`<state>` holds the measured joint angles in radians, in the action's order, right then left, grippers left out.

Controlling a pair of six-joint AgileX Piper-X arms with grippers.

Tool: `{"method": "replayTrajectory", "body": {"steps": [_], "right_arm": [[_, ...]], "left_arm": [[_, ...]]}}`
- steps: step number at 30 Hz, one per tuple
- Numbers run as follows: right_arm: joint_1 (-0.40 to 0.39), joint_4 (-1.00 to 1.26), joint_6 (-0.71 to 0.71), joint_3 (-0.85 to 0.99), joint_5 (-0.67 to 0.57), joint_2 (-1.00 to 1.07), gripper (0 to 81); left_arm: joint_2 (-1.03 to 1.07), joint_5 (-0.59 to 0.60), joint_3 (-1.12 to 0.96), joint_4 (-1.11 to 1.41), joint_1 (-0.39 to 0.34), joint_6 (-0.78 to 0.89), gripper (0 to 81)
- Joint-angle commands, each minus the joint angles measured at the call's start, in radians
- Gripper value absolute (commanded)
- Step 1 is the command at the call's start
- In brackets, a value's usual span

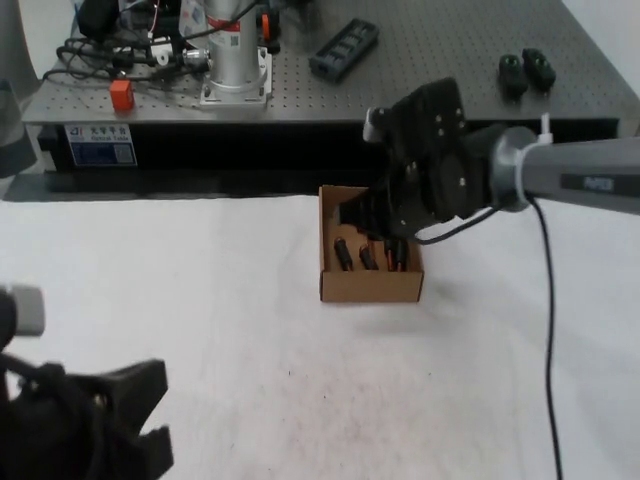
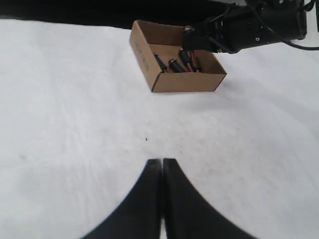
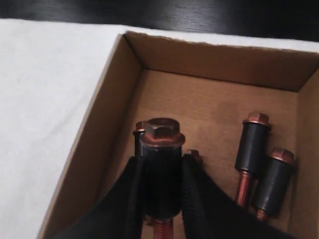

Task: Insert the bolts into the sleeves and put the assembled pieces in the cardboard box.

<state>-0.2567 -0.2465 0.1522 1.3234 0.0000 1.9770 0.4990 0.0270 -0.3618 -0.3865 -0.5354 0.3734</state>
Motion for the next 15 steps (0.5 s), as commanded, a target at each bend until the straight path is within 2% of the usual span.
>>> {"method": "replayTrajectory", "body": {"steps": [1,6,8,12,13,15], "right_arm": [[0.019,-0.076,-0.010,0.073,0.018,0.062,2.8],[0.035,-0.106,0.035,0.087,0.023,0.100,0.8],[0.034,-0.103,0.035,0.087,0.023,0.099,9.7],[0.034,-0.099,0.035,0.087,0.014,0.073,36.1],[0.034,-0.099,0.035,0.087,0.009,0.061,37.9],[0.034,-0.107,0.035,0.087,0.000,0.027,35.8]], "left_arm": [[-0.072,-0.027,0.040,-0.041,0.003,0.060,0.6],[-0.106,-0.027,0.060,-0.066,0.003,0.072,0.6],[-0.114,-0.048,0.060,-0.096,0.003,0.072,0.6],[-0.121,-0.103,0.063,-0.151,0.003,0.072,0.6],[-0.123,-0.103,0.064,-0.152,0.003,0.072,0.6],[-0.129,-0.103,0.071,-0.151,0.003,0.072,0.6]]}}
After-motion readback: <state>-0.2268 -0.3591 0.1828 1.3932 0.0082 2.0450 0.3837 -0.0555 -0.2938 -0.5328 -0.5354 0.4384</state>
